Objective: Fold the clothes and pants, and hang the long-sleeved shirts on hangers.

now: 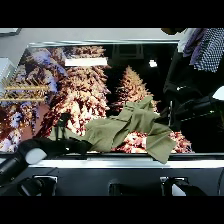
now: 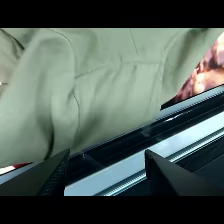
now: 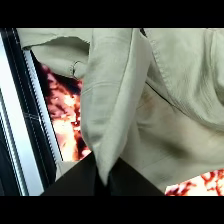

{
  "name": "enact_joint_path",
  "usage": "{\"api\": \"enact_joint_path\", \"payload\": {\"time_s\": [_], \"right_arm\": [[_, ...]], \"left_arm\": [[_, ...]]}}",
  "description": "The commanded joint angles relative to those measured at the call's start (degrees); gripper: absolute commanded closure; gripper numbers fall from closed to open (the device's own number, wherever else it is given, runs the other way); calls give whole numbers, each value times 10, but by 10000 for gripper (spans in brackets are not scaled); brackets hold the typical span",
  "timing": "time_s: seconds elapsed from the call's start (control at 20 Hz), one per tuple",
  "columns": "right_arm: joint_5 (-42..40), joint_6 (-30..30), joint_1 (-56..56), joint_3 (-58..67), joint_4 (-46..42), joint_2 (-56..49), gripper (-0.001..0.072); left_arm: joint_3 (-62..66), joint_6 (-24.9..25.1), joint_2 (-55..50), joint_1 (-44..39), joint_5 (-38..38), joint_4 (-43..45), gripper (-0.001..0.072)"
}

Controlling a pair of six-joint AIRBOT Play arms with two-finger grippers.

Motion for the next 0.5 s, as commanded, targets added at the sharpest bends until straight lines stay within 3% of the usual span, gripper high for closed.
{"api": "enact_joint_path", "payload": {"time_s": [0.0, 0.1, 0.45], "right_arm": [[2, 27, 0, 0, 7, 1, 688], [4, 35, 0, 0, 7, 1, 688], [17, 37, 0, 0, 7, 1, 687]], "left_arm": [[28, -278, -55, -174, 38, 235, 172], [74, -357, -128, -235, 29, 301, 172], [220, -363, -328, -270, -2, 316, 172]]}}
